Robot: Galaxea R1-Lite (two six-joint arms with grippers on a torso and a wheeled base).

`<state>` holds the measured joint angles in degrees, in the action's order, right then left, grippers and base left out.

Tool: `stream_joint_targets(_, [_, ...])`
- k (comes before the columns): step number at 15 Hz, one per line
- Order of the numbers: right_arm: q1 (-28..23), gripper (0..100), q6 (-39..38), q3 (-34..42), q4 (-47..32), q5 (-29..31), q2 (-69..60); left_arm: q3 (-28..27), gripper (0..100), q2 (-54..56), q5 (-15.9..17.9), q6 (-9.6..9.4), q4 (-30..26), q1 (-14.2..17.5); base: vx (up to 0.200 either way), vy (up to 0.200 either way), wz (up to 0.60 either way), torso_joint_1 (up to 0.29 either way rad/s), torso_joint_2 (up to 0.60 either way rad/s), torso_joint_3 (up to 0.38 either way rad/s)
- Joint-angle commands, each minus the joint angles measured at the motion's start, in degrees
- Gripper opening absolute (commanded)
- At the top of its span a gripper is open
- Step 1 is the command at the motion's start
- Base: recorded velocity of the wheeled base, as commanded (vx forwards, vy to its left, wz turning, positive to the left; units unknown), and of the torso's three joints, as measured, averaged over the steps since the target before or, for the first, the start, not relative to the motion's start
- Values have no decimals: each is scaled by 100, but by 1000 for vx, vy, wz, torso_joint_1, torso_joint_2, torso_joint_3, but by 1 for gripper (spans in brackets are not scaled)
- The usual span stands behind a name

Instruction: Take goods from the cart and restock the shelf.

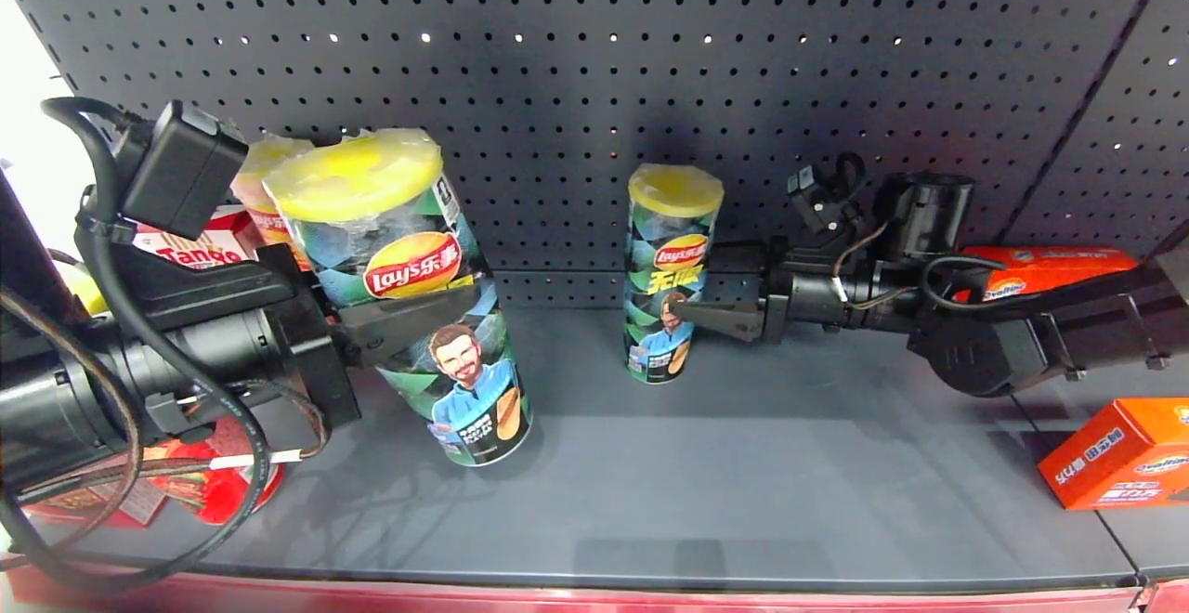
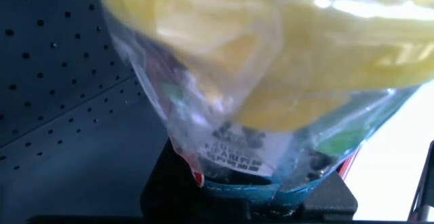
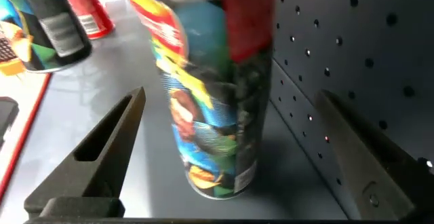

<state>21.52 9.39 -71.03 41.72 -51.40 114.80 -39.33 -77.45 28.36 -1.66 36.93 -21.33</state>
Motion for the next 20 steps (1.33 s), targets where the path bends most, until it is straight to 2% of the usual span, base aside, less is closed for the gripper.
stream_joint_targets(1, [54,100,2,-165,38,-2,289,-66,0,-69,3,-1,8,-2,0,0,0,0,0,0])
stream_joint_targets(5, [265,100,2,-578,38,7,623,-93,0,-113,-5,-1,8,-2,0,0,0,0,0,0])
stream_joint_targets(9, [397,100,2,-648,188,-37,807,-84,0,-113,-5,-1,8,6,0,0,0,0,0,0])
stream_joint_targets(10, [406,0,-16,-648,276,-20,834,-84,0,-113,-5,-1,8,6,0,0,0,0,0,0])
stream_joint_targets(16, [476,0,-25,-482,328,103,667,-49,0,-139,-14,-10,8,-2,0,0,0,0,0,0])
stream_joint_targets(20, [670,0,-42,195,328,297,-195,-31,0,-122,-5,-10,16,-2,0,0,0,0,0,0])
